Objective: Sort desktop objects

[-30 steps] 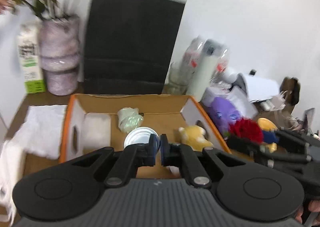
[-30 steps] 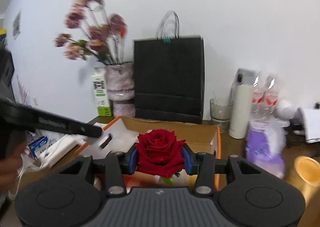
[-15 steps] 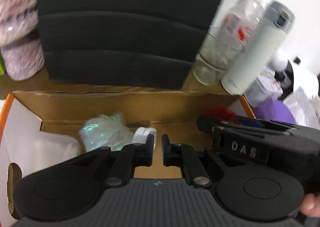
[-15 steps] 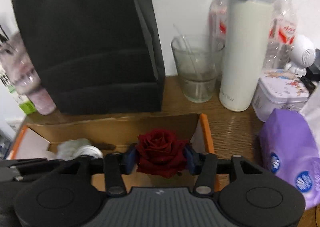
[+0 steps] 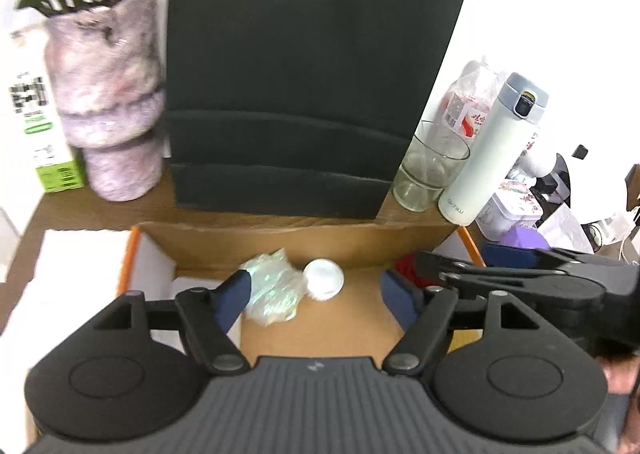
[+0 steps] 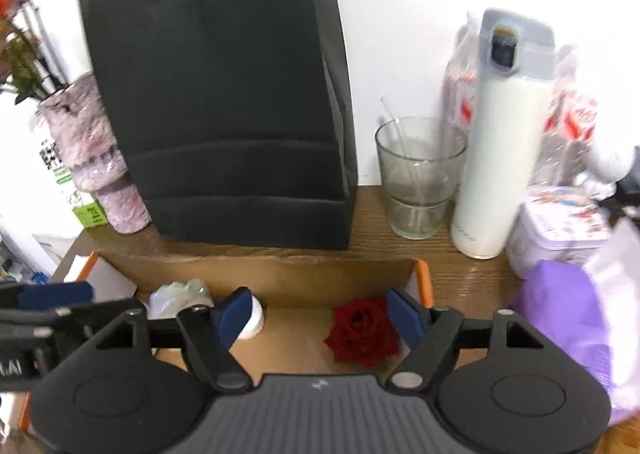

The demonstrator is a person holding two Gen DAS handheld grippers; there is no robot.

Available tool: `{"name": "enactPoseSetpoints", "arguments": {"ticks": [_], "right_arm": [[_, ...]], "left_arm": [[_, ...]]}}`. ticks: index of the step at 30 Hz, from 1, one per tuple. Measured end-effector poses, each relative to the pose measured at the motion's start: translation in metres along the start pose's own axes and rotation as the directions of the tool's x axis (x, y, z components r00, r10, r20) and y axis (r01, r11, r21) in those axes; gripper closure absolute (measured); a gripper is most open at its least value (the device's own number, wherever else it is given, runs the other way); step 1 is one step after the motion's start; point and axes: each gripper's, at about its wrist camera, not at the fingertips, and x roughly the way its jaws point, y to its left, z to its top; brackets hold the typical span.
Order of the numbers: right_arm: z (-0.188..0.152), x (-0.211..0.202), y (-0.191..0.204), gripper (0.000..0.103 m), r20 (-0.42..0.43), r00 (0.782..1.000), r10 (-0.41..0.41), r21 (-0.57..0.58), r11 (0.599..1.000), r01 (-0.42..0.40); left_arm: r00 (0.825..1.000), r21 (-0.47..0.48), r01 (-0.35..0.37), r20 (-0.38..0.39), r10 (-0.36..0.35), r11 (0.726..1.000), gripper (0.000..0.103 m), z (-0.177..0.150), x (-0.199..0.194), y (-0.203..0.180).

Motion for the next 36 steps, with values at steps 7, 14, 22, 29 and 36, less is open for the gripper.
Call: {"name": "enactPoseSetpoints", "arguments": {"ticks": [7,14,22,29,36], "right_arm": [[-0.042,-0.074,0.007,0.019,0.026,1.0,0.004,-0.057,0.998,-0.002],[-0.132,-0.156,0.016,0.012,0.108,0.99,0.095,-0.117,0.99,-0.082],[-0.252,-0.222,0.025,0.011,0.177,0.978,0.114,-0.127,0.988,-0.092],[-0.343,-0.249,0.033,0.01,0.247,0.964,0.095,-0.135,0.989,-0.063],[-0.378,-0.246,0.049,0.01,0.267,0.962,0.064,-0.228,0.974,-0.002]], "left_arm": [[0.995,0.03,-0.097,0.0,0.098,0.995,0.02,-0.053,-0.047,0.0],[0.977,0.025,-0.117,0.18,0.11,0.993,0.003,-0.153,-0.129,-0.023],[0.942,0.194,-0.114,0.334,0.044,0.974,0.0,-0.265,-0.188,-0.053],[0.965,0.184,-0.024,0.26,-0.025,0.983,0.0,-0.341,-0.193,-0.024],[0.981,0.153,0.036,0.181,-0.064,0.988,0.0,-0.37,-0.181,-0.009]]}}
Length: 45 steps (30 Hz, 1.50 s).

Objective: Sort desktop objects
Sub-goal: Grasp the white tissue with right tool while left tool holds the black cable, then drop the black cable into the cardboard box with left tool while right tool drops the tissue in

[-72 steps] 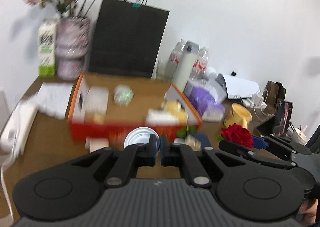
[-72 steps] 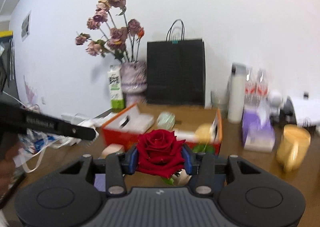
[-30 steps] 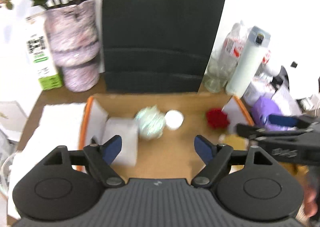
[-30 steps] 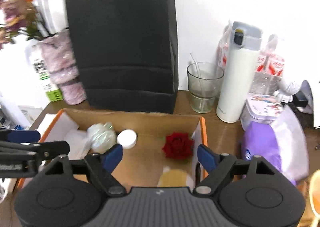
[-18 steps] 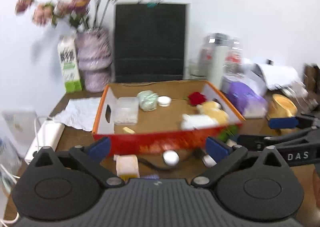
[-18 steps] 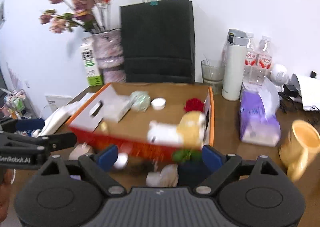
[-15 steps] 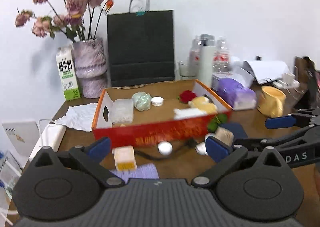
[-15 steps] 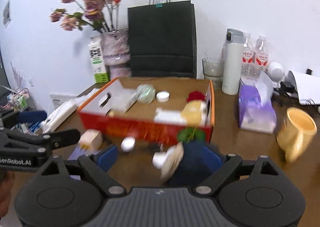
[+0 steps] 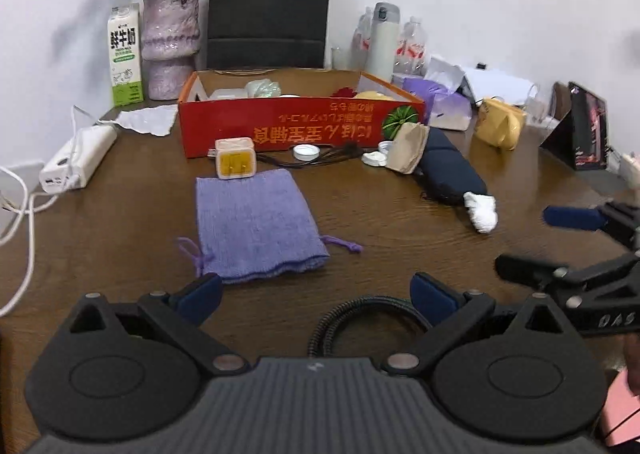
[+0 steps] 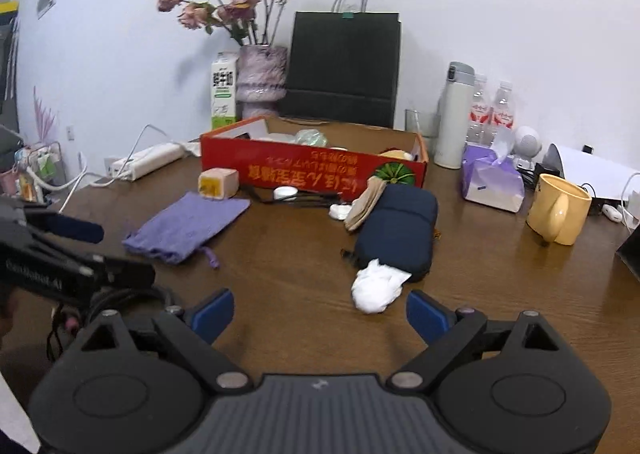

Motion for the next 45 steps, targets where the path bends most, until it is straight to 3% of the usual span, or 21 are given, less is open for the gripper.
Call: {"name": "enactPoseSetpoints", "arguments": {"ticks": [5,9,13,17,20,24,27,29,31,36,39,45], "right_arm": [[-0.005,0.007,0.003,0.01,-0.019,1.0,-0.008,0.001,1.0,0.008],[-0.002,0.01,-0.006,0.01,-0.019,0.998,-0.057,0.05,0.997,0.058],[-0.004,0.018,-0.015,0.011,-0.052,0.994,-0.095,0.105,0.989,0.1],[0.001,0.022,-0.022,0.011,-0.04,0.993,-0.109,0.116,0.987,0.113],[0.006,0.033,-0.025,0.016,-0.05,0.991,-0.127,0.118,0.984,0.132],[0.012,0.054,-0.033,0.023,-0.082,0.988,-0.128,0.145,0.98,0.139],[0.019,0.074,-0.044,0.03,-0.123,0.987,-0.106,0.181,0.975,0.128],[0.021,0.083,-0.049,0.063,-0.141,0.985,-0.103,0.201,0.971,0.13],[0.022,0.084,-0.047,0.082,-0.143,0.982,-0.12,0.19,0.971,0.146],[0.015,0.064,-0.038,0.082,-0.104,0.992,-0.065,0.195,0.977,0.084],[0.013,0.04,-0.024,0.082,-0.06,0.996,-0.069,0.146,0.986,0.077],[0.011,-0.01,-0.005,0.082,0.012,1.0,-0.001,0.126,0.992,-0.001]], "left_arm": [[0.996,0.003,0.008,-0.089,-0.008,1.0,0.025,-0.004,0.006,0.004],[0.995,0.008,0.029,-0.092,-0.028,1.0,0.028,-0.004,0.011,0.004],[0.996,0.08,-0.043,-0.08,0.05,0.996,0.05,-0.005,0.019,-0.008],[0.994,0.125,0.006,-0.109,0.008,0.992,0.08,-0.002,0.017,-0.015],[0.992,0.137,-0.001,-0.126,0.018,0.991,0.092,0.0,0.017,-0.022],[0.993,0.063,0.048,-0.113,-0.04,0.997,0.092,0.003,0.018,-0.022],[0.998,0.05,0.03,-0.049,-0.028,0.998,0.092,0.008,0.013,-0.022],[1.0,0.04,0.009,-0.01,-0.009,0.999,0.093,0.012,0.008,-0.021],[1.0,0.003,0.007,-0.008,-0.007,1.0,0.093,0.016,0.007,-0.017],[1.0,-0.039,-0.014,0.019,0.015,0.999,0.093,0.018,0.0,-0.011],[0.999,-0.034,-0.021,0.041,0.022,0.999,0.093,0.018,-0.006,-0.013],[0.993,-0.039,-0.025,0.118,0.029,0.999,0.093,0.026,-0.032,-0.019]]}}
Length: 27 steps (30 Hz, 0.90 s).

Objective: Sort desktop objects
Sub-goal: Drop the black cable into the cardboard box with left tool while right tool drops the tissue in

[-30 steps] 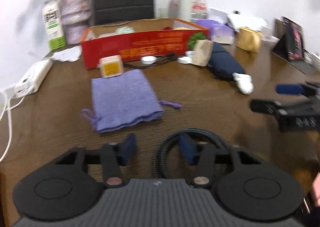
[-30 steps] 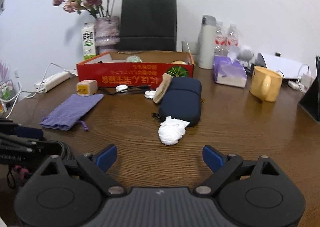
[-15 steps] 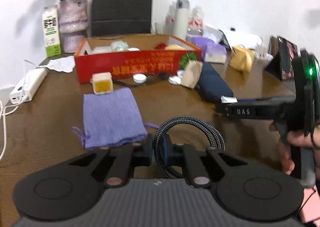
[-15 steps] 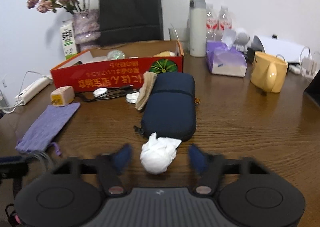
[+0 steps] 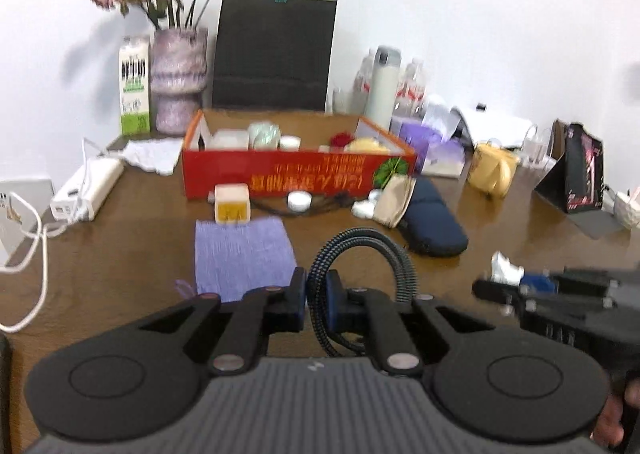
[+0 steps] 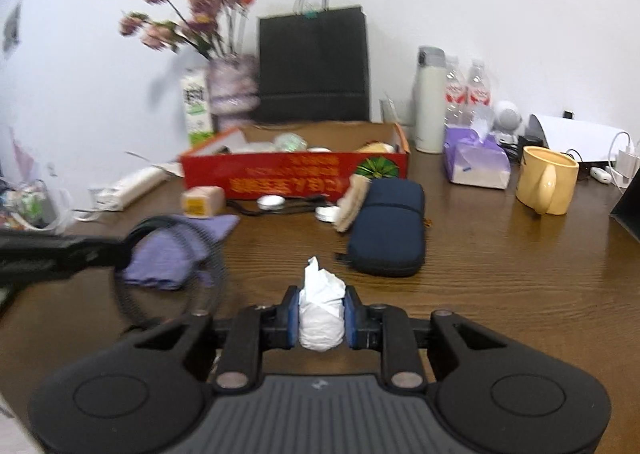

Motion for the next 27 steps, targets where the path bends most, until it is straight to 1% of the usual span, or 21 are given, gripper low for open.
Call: {"name": "enactPoseSetpoints", "arguments": {"ticks": [1,3,6,11,15,16,19,21,24,27], "right_arm": [[0.0,-0.004,0.004,0.082,0.014,1.0,0.014,-0.011,1.0,-0.013],[0.0,-0.005,0.009,0.082,0.033,0.999,0.026,-0.025,0.999,-0.025],[0.002,0.001,0.013,0.082,0.021,0.999,0.037,-0.015,0.999,-0.037],[0.014,0.008,0.013,0.082,0.035,0.998,0.046,-0.016,0.999,-0.045],[0.04,0.019,0.007,0.082,0.071,0.994,0.08,-0.016,0.997,-0.079],[0.051,0.025,0.004,0.082,0.082,0.991,0.106,-0.018,0.994,-0.105],[0.083,0.045,-0.002,0.082,0.099,0.986,0.137,-0.029,0.99,-0.135],[0.109,0.063,-0.007,0.082,0.109,0.985,0.134,-0.05,0.99,-0.129],[0.15,0.101,-0.02,0.082,0.104,0.984,0.142,-0.034,0.99,-0.139],[0.191,0.16,-0.037,0.082,0.024,0.989,0.146,0.031,0.989,-0.147]], "left_arm": [[1.0,0.0,0.001,0.024,-0.001,1.0,0.093,0.003,-0.005,-0.001],[0.999,0.004,0.003,0.047,-0.003,1.0,0.093,0.007,-0.009,-0.001],[0.998,-0.006,-0.004,0.067,0.004,1.0,0.094,0.012,-0.008,-0.001],[0.993,0.026,-0.016,0.117,0.013,1.0,0.094,0.029,-0.006,-0.003],[0.986,0.057,-0.009,0.165,0.0,0.998,0.094,0.056,0.005,-0.001],[0.984,0.063,-0.012,0.18,0.001,0.998,0.094,0.065,0.01,0.001],[0.977,0.077,-0.019,0.213,0.002,0.997,0.094,0.101,0.03,0.008],[0.978,0.085,-0.016,0.206,-0.002,0.996,0.094,0.129,0.051,0.014],[0.989,0.113,-0.019,0.148,0.002,0.993,0.094,0.173,0.1,0.02],[0.999,0.108,-0.017,0.04,0.012,0.994,0.094,0.205,0.171,0.03]]}}
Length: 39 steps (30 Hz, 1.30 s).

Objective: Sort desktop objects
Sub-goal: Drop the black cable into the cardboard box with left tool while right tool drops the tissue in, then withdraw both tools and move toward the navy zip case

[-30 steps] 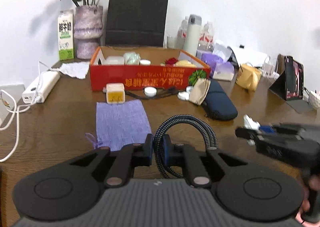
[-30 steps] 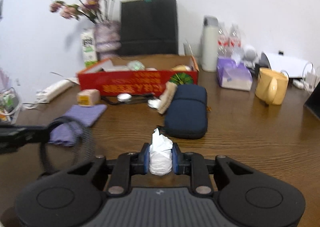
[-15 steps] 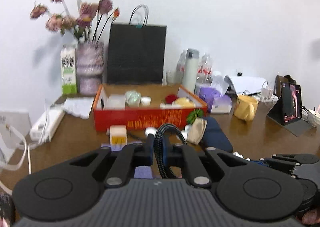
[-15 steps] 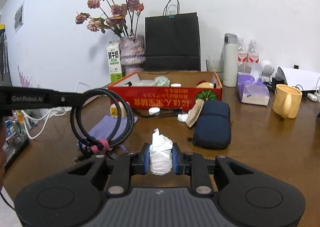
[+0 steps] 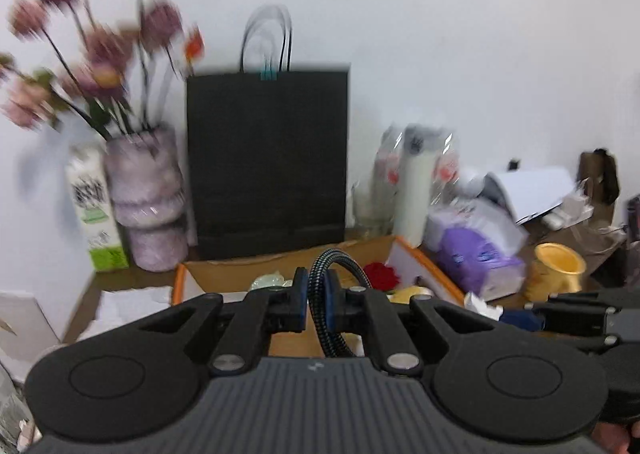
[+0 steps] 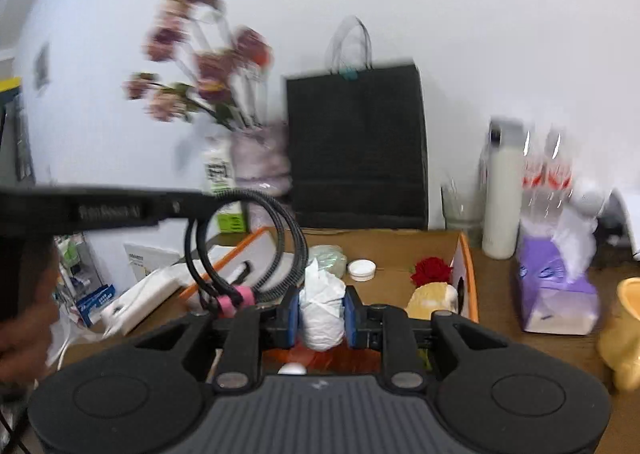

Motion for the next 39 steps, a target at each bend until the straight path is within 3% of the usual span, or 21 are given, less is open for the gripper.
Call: {"name": "enactPoseSetpoints", "arguments": {"ticks": [4,6,10,12,13,14,15,16,19,22,25,27,31,36,39], "right_arm": [[0.04,0.086,-0.03,0.082,-0.119,0.993,-0.015,0.045,0.999,0.021],[0.049,0.132,-0.046,0.082,-0.203,0.979,-0.031,0.082,0.995,0.048],[0.046,0.2,-0.06,0.08,-0.348,0.933,-0.097,0.081,0.988,0.133],[0.045,0.221,-0.062,0.074,-0.368,0.921,-0.126,0.055,0.986,0.157],[0.044,0.229,-0.06,0.061,-0.376,0.913,-0.156,0.031,0.983,0.181],[0.045,0.237,-0.061,0.049,-0.4,0.9,-0.176,0.025,0.979,0.203],[0.046,0.238,-0.061,0.045,-0.395,0.902,-0.171,0.032,0.979,0.2],[0.048,0.238,-0.061,0.039,-0.383,0.907,-0.174,0.031,0.979,0.201],[0.053,0.235,-0.059,0.037,-0.369,0.908,-0.199,0.017,0.975,0.221],[0.065,0.224,-0.059,0.036,-0.359,0.909,-0.209,0.009,0.974,0.227],[0.074,0.206,-0.056,0.027,-0.348,0.911,-0.22,0.009,0.971,0.238],[0.077,0.193,-0.054,0.026,-0.342,0.913,-0.223,0.012,0.97,0.241],[0.071,0.159,-0.05,0.021,-0.328,0.923,-0.203,0.035,0.973,0.226],[0.044,0.111,-0.034,0.017,-0.283,0.944,-0.167,0.03,0.983,0.183],[0.016,0.075,-0.02,0.017,-0.24,0.959,-0.154,0.007,0.987,0.161]], "left_arm": [[0.984,-0.019,-0.008,-0.177,0.005,1.0,0.094,0.008,0.107,0.023],[0.968,-0.001,-0.059,-0.246,0.057,0.998,0.096,-0.001,0.147,0.03],[0.913,-0.002,-0.011,-0.407,0.009,1.0,0.096,-0.019,0.193,0.038],[0.915,0.034,-0.03,-0.402,0.041,0.999,0.095,-0.022,0.199,0.036],[0.92,0.032,-0.02,-0.39,0.03,0.999,0.091,-0.02,0.198,0.036],[0.922,0.039,-0.015,-0.386,0.028,0.999,0.08,-0.016,0.197,0.036],[0.915,0.059,-0.011,-0.401,0.034,0.998,0.07,-0.013,0.197,0.034],[0.915,0.067,-0.017,-0.401,0.043,0.998,0.054,-0.01,0.195,0.033],[0.923,0.086,-0.039,-0.379,0.069,0.996,0.049,0.004,0.19,0.032],[0.921,0.058,-0.09,-0.375,0.105,0.994,0.033,0.017,0.179,0.039],[0.915,0.02,-0.115,-0.386,0.114,0.993,0.03,0.027,0.169,0.044],[0.912,-0.005,-0.137,-0.391,0.124,0.991,0.024,0.031,0.157,0.047],[0.916,-0.052,-0.192,-0.369,0.159,0.98,0.001,0.025,0.124,0.05],[0.922,-0.093,-0.258,-0.32,0.217,0.962,0.0,-0.005,0.074,0.034],[0.944,-0.118,-0.238,-0.264,0.201,0.964,0.0,-0.033,0.036,0.02]]}}
